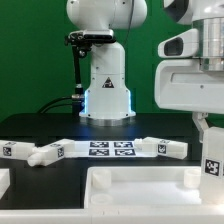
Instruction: Assemble desk
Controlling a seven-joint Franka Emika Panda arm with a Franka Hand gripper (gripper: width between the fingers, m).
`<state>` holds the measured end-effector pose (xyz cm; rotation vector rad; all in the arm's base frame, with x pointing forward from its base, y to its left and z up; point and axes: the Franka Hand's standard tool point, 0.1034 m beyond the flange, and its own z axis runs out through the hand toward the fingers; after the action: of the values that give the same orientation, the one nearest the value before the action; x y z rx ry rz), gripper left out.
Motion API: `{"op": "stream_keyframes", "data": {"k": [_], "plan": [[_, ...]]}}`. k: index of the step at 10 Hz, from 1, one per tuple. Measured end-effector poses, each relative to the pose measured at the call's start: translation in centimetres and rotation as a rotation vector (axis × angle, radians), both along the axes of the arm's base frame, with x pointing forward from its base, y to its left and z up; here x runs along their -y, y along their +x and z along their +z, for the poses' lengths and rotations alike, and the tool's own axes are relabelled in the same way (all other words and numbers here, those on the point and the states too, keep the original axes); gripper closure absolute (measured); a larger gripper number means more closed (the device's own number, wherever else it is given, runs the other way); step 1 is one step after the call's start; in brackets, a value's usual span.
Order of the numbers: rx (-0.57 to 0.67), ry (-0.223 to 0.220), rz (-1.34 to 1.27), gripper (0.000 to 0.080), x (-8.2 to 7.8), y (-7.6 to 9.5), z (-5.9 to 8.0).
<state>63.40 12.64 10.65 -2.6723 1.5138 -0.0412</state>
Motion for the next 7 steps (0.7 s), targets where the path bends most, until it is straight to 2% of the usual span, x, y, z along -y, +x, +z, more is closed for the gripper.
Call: {"op": "stream_keyframes", "data": {"k": [1, 5, 6, 7], "plan": [[-0.017, 0.025, -0.201, 0.0511, -0.32, 0.21, 0.04], [-0.027, 0.044, -0.387, 0.0511, -0.27, 0.23, 0.02], [-0.028, 0.067, -0.500, 0.0511, -0.23, 0.43, 0.03], [-0.020, 0.113, -0.673, 0.0511, 0.08, 0.92, -0.03]]}}
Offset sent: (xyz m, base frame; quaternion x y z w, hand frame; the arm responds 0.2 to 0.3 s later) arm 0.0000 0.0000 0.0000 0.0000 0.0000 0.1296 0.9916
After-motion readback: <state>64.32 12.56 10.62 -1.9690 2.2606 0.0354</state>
